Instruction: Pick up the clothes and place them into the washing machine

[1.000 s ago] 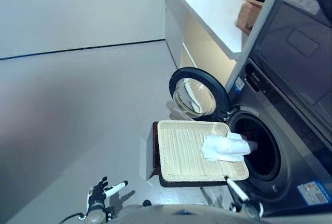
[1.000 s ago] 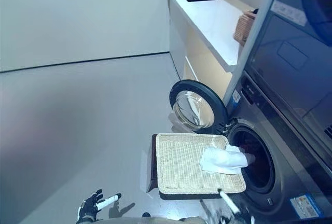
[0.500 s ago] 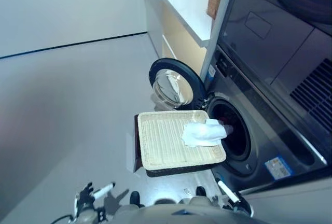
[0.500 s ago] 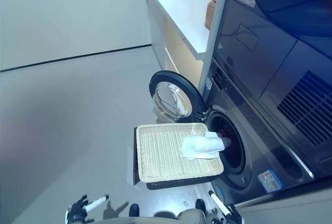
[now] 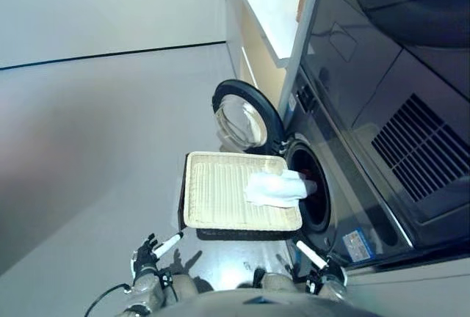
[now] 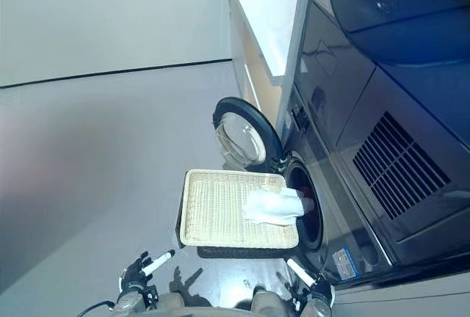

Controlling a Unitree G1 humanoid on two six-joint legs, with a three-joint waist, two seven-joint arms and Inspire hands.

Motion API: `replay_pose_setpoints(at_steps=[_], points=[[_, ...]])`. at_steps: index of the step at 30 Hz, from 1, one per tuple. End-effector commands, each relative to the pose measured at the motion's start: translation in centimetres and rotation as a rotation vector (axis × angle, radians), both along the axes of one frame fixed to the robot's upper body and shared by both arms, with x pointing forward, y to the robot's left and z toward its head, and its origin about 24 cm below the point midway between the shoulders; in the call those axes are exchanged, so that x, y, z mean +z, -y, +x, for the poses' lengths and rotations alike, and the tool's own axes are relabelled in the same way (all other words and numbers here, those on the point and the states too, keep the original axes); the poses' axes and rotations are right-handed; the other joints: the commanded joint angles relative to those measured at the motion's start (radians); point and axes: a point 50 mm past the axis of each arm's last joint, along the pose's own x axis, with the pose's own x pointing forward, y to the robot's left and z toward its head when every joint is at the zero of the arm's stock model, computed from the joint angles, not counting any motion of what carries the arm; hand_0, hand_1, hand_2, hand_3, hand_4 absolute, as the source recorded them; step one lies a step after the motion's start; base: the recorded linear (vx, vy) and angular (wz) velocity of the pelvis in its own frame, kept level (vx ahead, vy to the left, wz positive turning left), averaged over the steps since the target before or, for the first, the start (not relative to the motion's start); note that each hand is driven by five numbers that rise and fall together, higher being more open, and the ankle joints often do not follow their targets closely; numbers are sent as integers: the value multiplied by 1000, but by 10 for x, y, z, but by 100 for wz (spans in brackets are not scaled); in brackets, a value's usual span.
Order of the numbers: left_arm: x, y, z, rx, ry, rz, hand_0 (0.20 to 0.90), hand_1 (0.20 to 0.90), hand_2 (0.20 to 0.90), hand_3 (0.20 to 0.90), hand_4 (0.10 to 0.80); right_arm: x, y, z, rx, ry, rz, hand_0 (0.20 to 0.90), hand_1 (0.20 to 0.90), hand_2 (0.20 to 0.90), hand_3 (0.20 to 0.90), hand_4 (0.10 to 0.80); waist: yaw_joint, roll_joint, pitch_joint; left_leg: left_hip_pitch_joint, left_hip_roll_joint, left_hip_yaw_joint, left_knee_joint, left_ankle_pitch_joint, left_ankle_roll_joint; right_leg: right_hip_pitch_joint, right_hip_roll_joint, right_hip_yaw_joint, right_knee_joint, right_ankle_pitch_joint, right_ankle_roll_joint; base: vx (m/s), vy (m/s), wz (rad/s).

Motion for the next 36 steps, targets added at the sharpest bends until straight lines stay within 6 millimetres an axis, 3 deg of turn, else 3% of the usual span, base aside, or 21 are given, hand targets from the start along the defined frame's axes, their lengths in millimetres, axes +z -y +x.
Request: replay_pose_setpoints(at_steps=[1,7,9,13,14,15,16,17,19,21,22,23,26,28,29,30,31,32,33,35,36], points=[[6,-28,-6,14,3,107,900,900,900,900,800,14,13,29,66,115,-78,900,900,900,900,800,29,3,-2,-21,-2,-41,-120,-4,43,155,3,16,-209,102,89,185,12,7],[2,-28,-17,-4,-55,122,900,900,900,900,800,18,5,45,140,140,-78,900,900,900,900,800,59,24,-4,-60,13,-34,-204,30,20,206,2,40,-231,74,101,187,77,-18],[3,-25,-11,-26,-51,124,900,900,900,900,800,18,2,50,140,141,-67,900,900,900,900,800,61,40,-18,-70,20,19,-218,32,14,249,-20,38,-257,59,118,271,207,-43],[5,-24,-4,-30,-19,128,900,900,900,900,800,15,-1,45,133,116,-53,900,900,900,900,800,71,42,-38,-53,15,16,-209,29,20,280,-55,49,-261,46,135,243,214,-14],[9,-26,5,-36,13,138,900,900,900,900,800,10,-4,39,130,78,-39,900,900,900,900,800,79,26,-52,-41,-5,37,-191,0,37,291,-99,41,-248,53,158,186,154,-8],[9,-26,6,-36,13,139,900,900,900,900,800,10,-5,39,130,79,-39,900,900,900,900,800,80,24,-51,-40,-7,39,-191,-1,38,292,-102,41,-248,52,159,282,244,-4],[11,-26,11,-43,34,144,900,900,900,900,800,9,-7,37,130,71,-30,900,900,900,900,800,84,11,-58,-42,-25,56,-163,-29,54,292,-129,39,-233,63,174,223,224,-3],[16,-28,22,-52,80,151,900,900,900,900,800,8,-9,36,141,60,-24,900,900,900,900,800,91,1,-60,-43,-50,75,-120,-66,77,269,-162,50,-183,95,195,273,301,-21],[17,-28,26,-72,88,157,900,900,900,900,800,7,-12,35,144,52,-15,900,900,900,900,800,95,-12,-71,-36,-83,89,-112,-94,96,246,-192,59,-146,158,210,208,254,-42],[17,-27,27,-95,81,158,900,900,900,900,800,5,-12,30,127,47,0,900,900,900,900,800,90,-23,-76,-26,-115,91,-107,-116,117,226,-211,73,-102,230,213,148,174,-20],[17,-27,27,-95,81,158,900,900,900,900,800,5,-12,30,127,47,0,900,900,900,900,800,90,-23,-76,-26,-115,91,-107,-116,117,226,-211,73,-102,230,213,193,239,3],[17,-26,27,-117,76,153,900,900,900,900,800,3,-8,23,94,30,4,900,900,900,900,800,79,-22,-78,-13,-146,81,-105,-136,141,204,-221,86,-34,299,206,209,263,4],[13,-27,20,-129,46,142,900,900,900,900,800,0,1,6,43,-18,-2,900,900,900,900,800,59,1,-72,33,-178,65,-107,-163,180,148,-205,88,134,367,173,265,338,6],[13,-29,18,-127,37,142,900,900,900,900,800,0,3,5,28,-16,-5,900,900,900,900,800,54,13,-61,51,-179,62,-110,-170,189,122,-188,78,200,356,165,204,235,4],[12,-35,11,-132,5,154,900,900,900,900,800,0,8,1,5,-18,-13,900,900,900,900,800,38,28,-48,86,-181,51,-115,-186,200,78,-160,56,271,331,156,400,277,-6],[12,-42,7,-124,-17,171,900,900,900,900,800,0,10,0,-10,-20,-16,900,900,900,900,800,24,43,-39,127,-174,43,-132,-193,200,-6,-123,4,252,254,137,415,266,-7],[12,-42,7,-124,-17,171,900,900,900,900,800,0,10,0,-10,-20,-16,900,900,900,900,800,19,41,-35,134,-175,38,-136,-195,198,-2,-126,-2,260,243,135,424,92,-8],[11,-44,4,-122,-29,171,900,900,900,900,800,0,13,-2,-21,-23,-17,900,900,900,900,800,10,37,-27,171,-177,30,-148,-211,187,-28,-150,-76,167,236,138,212,-29,2],[11,-44,4,-121,-29,171,900,900,900,900,800,0,13,-2,-21,-23,-17,900,900,900,900,800,4,39,-22,176,-176,24,-149,-211,186,-18,-149,-83,163,236,137,434,-63,7],[10,-42,3,-137,-39,170,900,900,900,900,800,1,15,-1,-16,-25,-30,900,900,900,900,800,-28,23,-15,235,-180,-3,-172,-234,160,-78,-143,-140,-69,265,161,381,-98,32],[10,-42,3,-137,-39,170,900,900,900,900,800,1,15,-1,-15,-26,-31,900,900,900,900,800,-31,28,-13,242,-173,-6,-174,-237,158,-66,-136,-146,-79,267,161,290,-106,47]])
